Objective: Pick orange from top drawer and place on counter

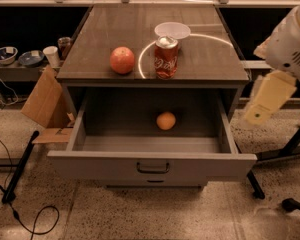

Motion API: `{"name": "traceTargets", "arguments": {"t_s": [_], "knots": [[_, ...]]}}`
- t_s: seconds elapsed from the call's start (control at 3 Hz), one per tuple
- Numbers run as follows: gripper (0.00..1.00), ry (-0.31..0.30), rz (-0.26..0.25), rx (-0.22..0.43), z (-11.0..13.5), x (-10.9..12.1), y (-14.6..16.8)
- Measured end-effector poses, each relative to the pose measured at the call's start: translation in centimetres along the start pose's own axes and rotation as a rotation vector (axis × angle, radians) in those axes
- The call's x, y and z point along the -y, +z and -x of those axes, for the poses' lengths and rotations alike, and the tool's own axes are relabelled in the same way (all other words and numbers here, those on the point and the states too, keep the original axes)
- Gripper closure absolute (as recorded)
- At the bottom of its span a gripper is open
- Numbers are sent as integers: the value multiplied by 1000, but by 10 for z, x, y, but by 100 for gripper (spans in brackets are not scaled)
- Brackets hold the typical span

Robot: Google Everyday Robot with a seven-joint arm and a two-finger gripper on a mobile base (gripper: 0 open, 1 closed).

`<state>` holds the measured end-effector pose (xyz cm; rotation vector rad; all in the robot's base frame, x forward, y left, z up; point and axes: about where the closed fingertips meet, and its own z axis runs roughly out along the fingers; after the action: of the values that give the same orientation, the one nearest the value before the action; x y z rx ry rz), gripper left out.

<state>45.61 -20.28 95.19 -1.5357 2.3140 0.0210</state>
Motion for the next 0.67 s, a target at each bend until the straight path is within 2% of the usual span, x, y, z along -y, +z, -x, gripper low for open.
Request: {"name": "traceTargets", "arguments": {"t_s": [0.33, 0.67], "knots": [[0, 213, 54, 75, 12, 1, 47], [0, 362, 64, 117, 21, 3, 72]]}}
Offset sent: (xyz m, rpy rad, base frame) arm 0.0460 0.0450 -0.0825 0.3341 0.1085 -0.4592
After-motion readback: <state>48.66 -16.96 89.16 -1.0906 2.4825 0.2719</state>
